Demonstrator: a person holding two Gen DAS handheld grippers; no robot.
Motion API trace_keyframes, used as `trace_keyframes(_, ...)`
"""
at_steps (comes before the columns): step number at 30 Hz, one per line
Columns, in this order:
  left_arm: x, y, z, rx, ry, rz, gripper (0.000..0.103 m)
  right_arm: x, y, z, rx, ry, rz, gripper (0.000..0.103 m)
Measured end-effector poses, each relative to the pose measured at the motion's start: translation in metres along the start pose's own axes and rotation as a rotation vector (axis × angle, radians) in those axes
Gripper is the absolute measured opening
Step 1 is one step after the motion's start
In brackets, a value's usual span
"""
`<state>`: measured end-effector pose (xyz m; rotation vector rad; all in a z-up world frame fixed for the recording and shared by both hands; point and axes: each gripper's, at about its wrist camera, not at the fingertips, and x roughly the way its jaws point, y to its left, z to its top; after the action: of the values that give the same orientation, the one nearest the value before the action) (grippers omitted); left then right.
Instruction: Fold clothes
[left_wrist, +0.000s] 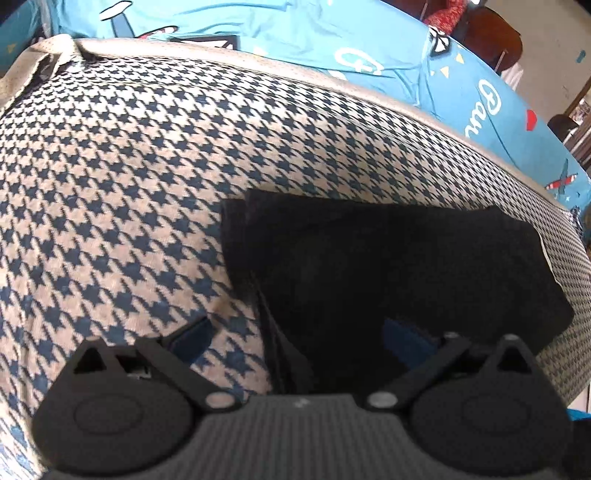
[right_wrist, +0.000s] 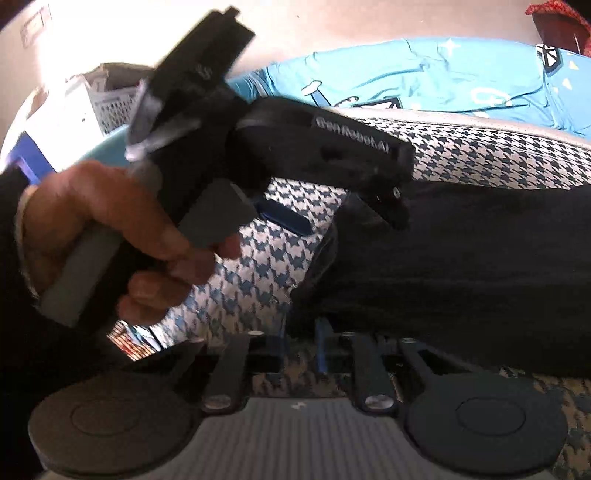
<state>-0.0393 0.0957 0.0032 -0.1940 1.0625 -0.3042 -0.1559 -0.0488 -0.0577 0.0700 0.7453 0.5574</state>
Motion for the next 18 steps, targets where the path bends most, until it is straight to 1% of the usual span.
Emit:
trace_keyframes(2, -0.002, 0.004, 0.0, -0.019, -0.004, -0.006, 0.103, 0.005, 0.001, -0.001, 0.003, 0.014, -0.012, 0.01)
trace_keyframes(4, -0.006, 0.004, 0.002, -0.032, -0.019, -0.027, 0.103, 0.006, 0.004, -0.002, -0.007, 0.009, -0.025, 0.007)
trace_keyframes(7, -0.015, 0.004, 0.006, -0.045, -0.052, -0.067, 0.103, -0.005, 0.017, -0.003, -0.009, -0.005, 0.048, 0.005)
trace_keyframes(8, -0.018, 0.005, 0.007, -0.051, -0.065, -0.081, 0.103, -0.004, 0.021, -0.003, -0.016, -0.003, 0.09, 0.005)
trace_keyframes(10, -0.022, 0.007, 0.009, -0.073, -0.078, -0.107, 0.103, -0.001, 0.028, -0.006, -0.047, -0.001, 0.11, 0.005)
trace_keyframes(12, -0.022, 0.009, 0.009, -0.092, -0.072, -0.128, 0.103, 0.002, 0.034, -0.008, -0.078, 0.0, 0.129, 0.005)
trace_keyframes(14, -0.023, 0.009, 0.009, -0.1, -0.062, -0.151, 0.103, -0.001, 0.034, -0.007, -0.093, -0.006, 0.099, 0.005)
trace_keyframes(16, -0.023, 0.005, 0.007, -0.086, -0.054, -0.171, 0.103, -0.007, 0.03, -0.004, -0.096, -0.014, 0.072, 0.005)
trace_keyframes(18, -0.022, -0.001, 0.008, -0.064, -0.053, -0.169, 0.103, -0.015, 0.027, -0.003, -0.102, -0.039, 0.0, 0.005)
